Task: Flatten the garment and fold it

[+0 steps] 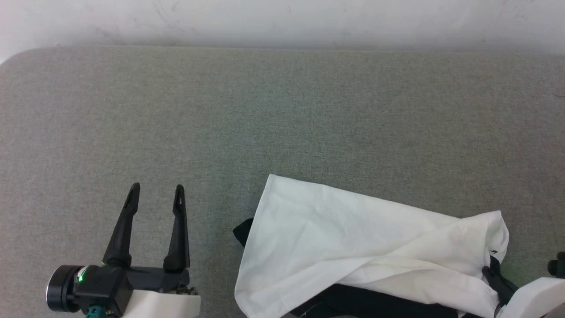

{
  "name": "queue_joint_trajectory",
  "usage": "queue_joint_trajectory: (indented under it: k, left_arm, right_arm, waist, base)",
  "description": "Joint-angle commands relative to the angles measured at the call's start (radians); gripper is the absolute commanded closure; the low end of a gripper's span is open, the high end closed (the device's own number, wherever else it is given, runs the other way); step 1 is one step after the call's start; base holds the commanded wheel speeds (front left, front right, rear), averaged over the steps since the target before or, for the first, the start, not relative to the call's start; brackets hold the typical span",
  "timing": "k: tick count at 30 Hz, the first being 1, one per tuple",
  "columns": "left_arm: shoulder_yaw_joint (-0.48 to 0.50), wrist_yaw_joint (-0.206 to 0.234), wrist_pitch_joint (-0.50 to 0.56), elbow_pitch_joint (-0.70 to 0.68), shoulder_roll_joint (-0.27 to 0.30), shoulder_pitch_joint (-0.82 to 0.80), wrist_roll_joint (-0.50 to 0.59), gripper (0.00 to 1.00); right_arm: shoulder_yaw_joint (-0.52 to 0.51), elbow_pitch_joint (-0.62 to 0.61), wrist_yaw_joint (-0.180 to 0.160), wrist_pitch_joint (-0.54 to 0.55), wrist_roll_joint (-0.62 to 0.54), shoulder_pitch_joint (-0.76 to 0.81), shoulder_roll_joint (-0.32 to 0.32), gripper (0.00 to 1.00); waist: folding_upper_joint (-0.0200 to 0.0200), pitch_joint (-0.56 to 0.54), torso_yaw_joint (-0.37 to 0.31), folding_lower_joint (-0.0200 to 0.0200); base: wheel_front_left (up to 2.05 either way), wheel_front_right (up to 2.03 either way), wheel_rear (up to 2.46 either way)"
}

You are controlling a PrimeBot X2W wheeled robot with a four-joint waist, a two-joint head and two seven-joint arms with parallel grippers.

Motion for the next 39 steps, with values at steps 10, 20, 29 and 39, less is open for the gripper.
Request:
queue_joint_trajectory:
  k: [10, 20, 29, 39]
  left_arm:
    - [0.029, -0.027, -0.005, 0.013, -0.020, 0.011, 0.010, 0.00]
    - [0.040, -0.038, -0.005, 0.028, -0.013, 0.041, 0.020, 0.00]
    - [0.043, -0.032, -0.005, 0.031, -0.011, 0.085, 0.010, 0.00]
    - [0.025, -0.043, -0.005, 0.044, -0.030, 0.084, 0.000, 0.00]
  right_arm:
    - [-0.067, -0.015, -0.002, -0.050, -0.074, -0.071, 0.009, 1.00]
    - [-0.261, -0.022, -0.002, -0.001, -0.230, -0.095, -0.051, 1.00]
    - [-0.160, -0.107, -0.002, 0.036, -0.189, -0.060, -0.044, 1.00]
    - [0.145, -0.312, -0.002, 0.169, -0.069, -0.014, -0.016, 1.00]
  waist:
    - [0.0000, -0.045, -0.036, 0.0000]
    - [0.0000, -0.093, -0.055, 0.0000]
    - [0.0000, -0.138, -0.061, 0.0000]
    - [0.0000, -0.161, -0.042, 0.0000]
  base:
    - [0.00, 0.00, 0.00]
    - [0.00, 0.00, 0.00]
    - [0.00, 0.00, 0.00]
    - [0.00, 0.00, 0.00]
